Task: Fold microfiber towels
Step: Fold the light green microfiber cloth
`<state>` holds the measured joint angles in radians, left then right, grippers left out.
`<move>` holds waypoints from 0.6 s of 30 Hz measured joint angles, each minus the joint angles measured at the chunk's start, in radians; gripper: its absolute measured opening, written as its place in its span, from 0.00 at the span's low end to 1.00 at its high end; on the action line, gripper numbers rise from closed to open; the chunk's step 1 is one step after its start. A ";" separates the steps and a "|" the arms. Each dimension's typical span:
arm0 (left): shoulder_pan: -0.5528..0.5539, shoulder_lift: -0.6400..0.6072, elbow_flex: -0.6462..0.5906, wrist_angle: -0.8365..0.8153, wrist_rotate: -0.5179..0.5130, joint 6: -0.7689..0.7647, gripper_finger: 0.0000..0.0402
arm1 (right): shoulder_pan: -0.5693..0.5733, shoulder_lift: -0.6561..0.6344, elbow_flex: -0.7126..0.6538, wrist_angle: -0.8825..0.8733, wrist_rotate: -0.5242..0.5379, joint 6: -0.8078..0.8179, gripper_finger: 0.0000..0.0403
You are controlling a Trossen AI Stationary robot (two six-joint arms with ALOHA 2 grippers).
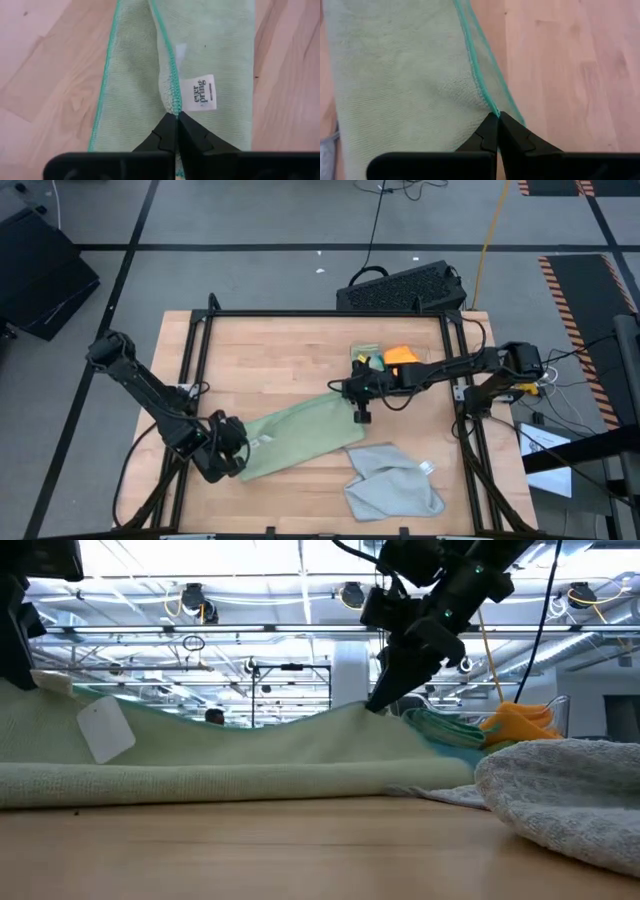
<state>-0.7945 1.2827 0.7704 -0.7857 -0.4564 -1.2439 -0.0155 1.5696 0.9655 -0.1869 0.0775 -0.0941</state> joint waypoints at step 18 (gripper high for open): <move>0.009 0.000 0.000 -0.058 -0.011 -0.066 0.12 | -0.001 0.051 0.008 0.087 0.086 -0.088 0.19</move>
<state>-0.7857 1.2827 0.7704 -0.8439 -0.4679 -1.3103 -0.0166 1.6203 0.9733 -0.1001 0.1637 -0.1818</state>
